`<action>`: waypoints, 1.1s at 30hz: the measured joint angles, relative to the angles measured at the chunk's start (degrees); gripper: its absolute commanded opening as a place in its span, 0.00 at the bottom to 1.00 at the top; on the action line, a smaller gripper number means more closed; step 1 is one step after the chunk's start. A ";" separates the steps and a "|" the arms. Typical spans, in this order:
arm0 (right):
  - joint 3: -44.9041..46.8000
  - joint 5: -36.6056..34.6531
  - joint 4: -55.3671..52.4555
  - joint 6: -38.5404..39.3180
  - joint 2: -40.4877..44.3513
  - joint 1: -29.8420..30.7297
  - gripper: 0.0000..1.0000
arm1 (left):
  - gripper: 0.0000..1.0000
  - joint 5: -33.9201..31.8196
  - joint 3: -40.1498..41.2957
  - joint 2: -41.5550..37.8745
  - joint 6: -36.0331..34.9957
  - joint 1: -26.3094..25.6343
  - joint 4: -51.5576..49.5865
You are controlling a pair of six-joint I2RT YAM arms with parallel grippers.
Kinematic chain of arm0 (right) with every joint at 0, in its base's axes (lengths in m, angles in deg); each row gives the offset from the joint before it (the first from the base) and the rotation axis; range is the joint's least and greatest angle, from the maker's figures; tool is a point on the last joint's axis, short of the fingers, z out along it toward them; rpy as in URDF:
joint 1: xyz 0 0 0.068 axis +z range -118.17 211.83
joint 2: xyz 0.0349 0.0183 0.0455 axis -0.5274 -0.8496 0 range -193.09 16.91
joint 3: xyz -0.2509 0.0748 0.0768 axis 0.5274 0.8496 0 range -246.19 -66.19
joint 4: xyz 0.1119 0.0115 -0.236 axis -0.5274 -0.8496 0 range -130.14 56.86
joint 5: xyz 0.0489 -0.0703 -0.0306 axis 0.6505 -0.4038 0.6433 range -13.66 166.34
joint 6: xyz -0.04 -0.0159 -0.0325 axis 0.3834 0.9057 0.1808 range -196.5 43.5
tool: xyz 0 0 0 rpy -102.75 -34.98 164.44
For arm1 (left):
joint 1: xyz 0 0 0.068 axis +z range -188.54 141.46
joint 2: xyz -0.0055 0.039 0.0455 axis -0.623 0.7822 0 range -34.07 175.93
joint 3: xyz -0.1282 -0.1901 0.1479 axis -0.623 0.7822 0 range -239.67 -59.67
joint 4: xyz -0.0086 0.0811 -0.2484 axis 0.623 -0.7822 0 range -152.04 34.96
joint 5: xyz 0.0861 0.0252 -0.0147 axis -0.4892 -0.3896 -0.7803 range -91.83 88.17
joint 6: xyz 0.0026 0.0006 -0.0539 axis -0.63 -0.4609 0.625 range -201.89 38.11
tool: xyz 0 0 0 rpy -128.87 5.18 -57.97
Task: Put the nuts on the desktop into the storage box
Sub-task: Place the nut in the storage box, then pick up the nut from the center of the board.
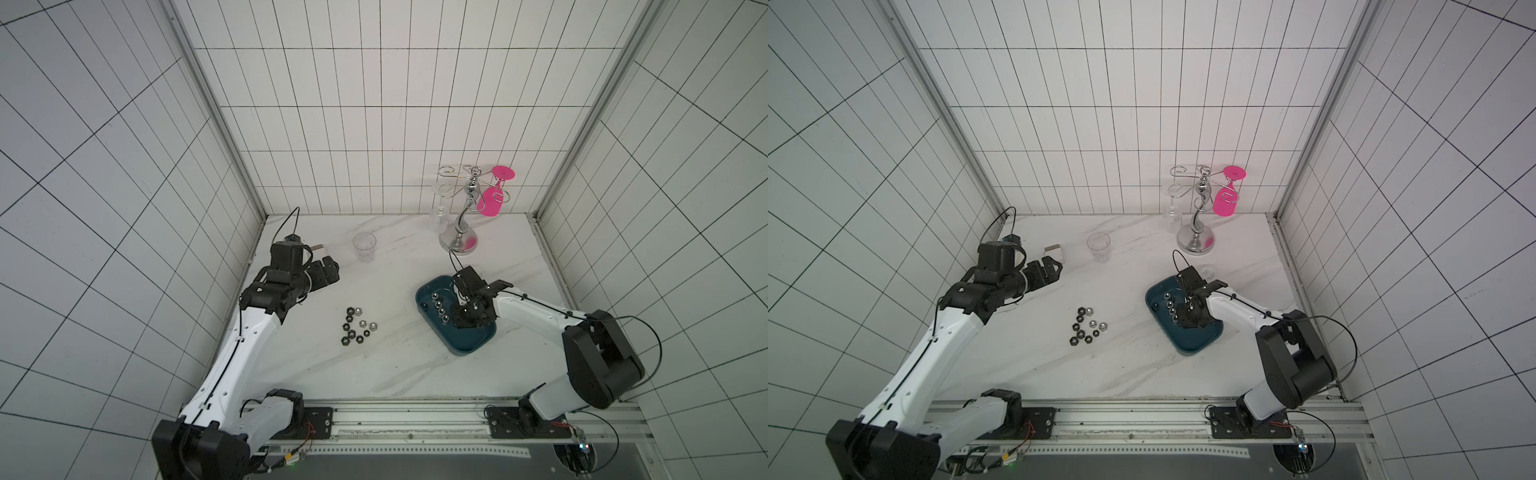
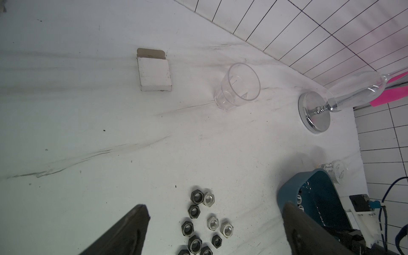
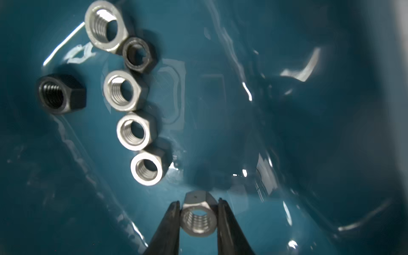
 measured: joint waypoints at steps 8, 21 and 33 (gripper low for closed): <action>-2.23 -0.11 0.00 0.87 -3.06 0.00 0.47 | 0.98 -0.72 -0.20 -0.22 -0.68 0.00 -0.07; -16.35 -2.21 -4.15 4.70 3.32 13.51 0.56 | 0.98 -1.51 -0.74 -0.61 -1.16 0.00 -0.46; -25.18 2.84 -3.13 16.68 -16.33 25.22 0.58 | 0.98 -2.58 -0.74 -2.73 -1.68 0.02 -1.99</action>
